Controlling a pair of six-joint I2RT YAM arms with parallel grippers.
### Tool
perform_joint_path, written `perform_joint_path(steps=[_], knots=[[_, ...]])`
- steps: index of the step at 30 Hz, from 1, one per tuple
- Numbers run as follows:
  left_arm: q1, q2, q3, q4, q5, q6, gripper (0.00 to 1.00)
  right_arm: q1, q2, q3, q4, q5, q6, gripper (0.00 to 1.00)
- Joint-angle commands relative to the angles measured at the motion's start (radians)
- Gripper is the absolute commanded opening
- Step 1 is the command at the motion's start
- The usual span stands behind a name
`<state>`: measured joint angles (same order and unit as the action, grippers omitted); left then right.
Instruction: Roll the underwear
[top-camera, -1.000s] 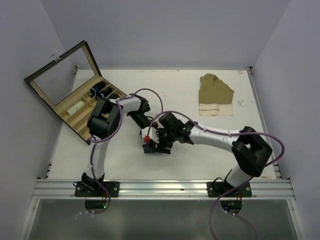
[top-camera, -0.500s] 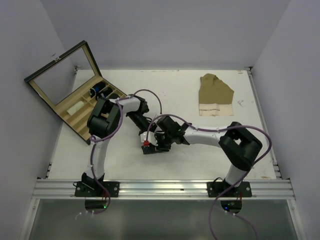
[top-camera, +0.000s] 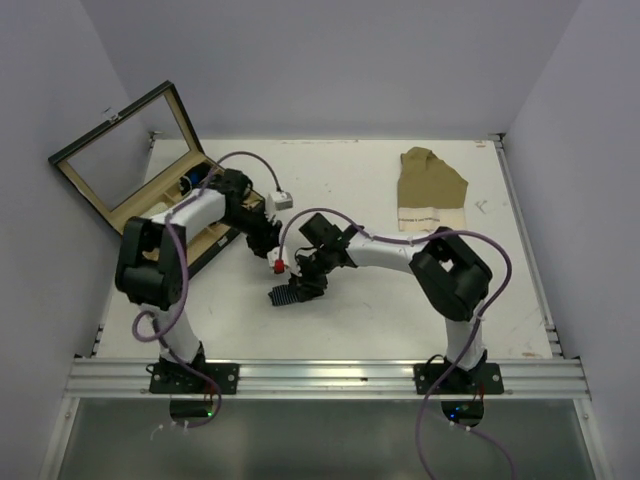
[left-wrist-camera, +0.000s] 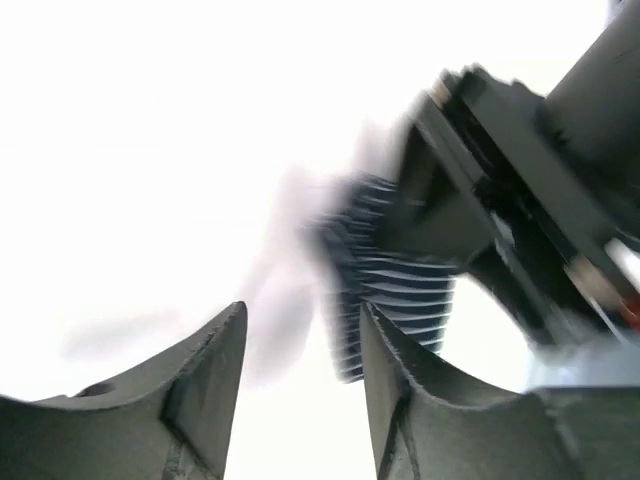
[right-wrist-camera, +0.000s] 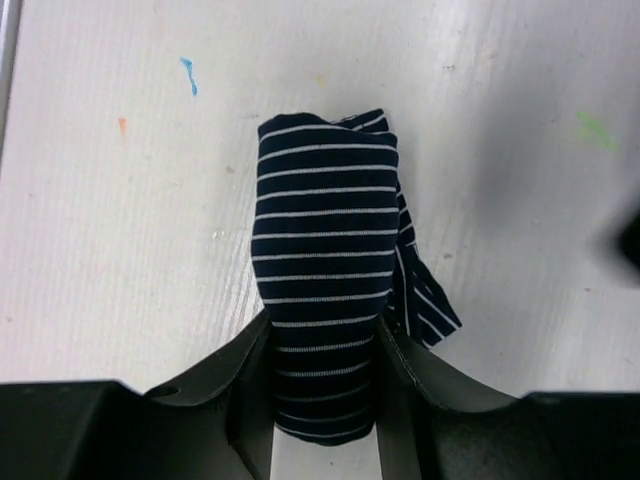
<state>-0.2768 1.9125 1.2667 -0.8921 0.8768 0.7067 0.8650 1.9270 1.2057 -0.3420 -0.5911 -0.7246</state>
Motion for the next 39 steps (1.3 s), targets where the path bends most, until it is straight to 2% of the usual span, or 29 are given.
perform_joint_path(steps=[1, 5, 6, 8, 9, 11, 13, 15, 18, 22, 28, 39], knots=[[0.112, -0.237, -0.058, 0.298, -0.05, -0.131, 0.55, 0.003, 0.121, 0.037, -0.234, -0.056, 0.056, 0.0], [0.182, -0.461, -0.196, 0.428, -0.131, -0.109, 0.6, -0.03, 0.237, 0.112, -0.299, -0.127, 0.109, 0.0], [0.183, -0.556, -0.228, 0.435, -0.154, -0.051, 0.61, -0.035, 0.256, 0.126, -0.308, -0.136, 0.12, 0.0], [0.18, -0.643, -0.334, 0.418, -0.159, 0.026, 0.66, -0.058, 0.296, 0.169, -0.347, -0.165, 0.145, 0.0], [0.169, -0.712, -0.367, 0.398, -0.2, 0.116, 0.67, -0.066, 0.334, 0.184, -0.36, -0.194, 0.152, 0.0], [0.096, -0.769, -0.464, 0.334, -0.261, 0.215, 0.68, -0.095, 0.363, 0.219, -0.382, -0.235, 0.183, 0.0], [0.013, -0.875, -0.592, 0.343, -0.32, 0.301, 0.71, -0.112, 0.408, 0.259, -0.402, -0.282, 0.211, 0.0], [-0.042, -0.981, -0.667, 0.387, -0.357, 0.348, 0.73, -0.13, 0.447, 0.284, -0.416, -0.305, 0.228, 0.0], [-0.151, -1.059, -0.785, 0.49, -0.418, 0.352, 0.76, -0.149, 0.489, 0.336, -0.443, -0.354, 0.248, 0.0], [-0.3, -1.038, -0.846, 0.68, -0.539, 0.312, 0.77, -0.153, 0.517, 0.361, -0.477, -0.377, 0.249, 0.0], [-0.386, -0.939, -0.859, 0.794, -0.556, 0.317, 0.77, -0.153, 0.543, 0.368, -0.489, -0.398, 0.254, 0.0], [-0.45, -0.747, -0.796, 0.797, -0.503, 0.261, 0.75, -0.169, 0.599, 0.391, -0.486, -0.432, 0.301, 0.0]])
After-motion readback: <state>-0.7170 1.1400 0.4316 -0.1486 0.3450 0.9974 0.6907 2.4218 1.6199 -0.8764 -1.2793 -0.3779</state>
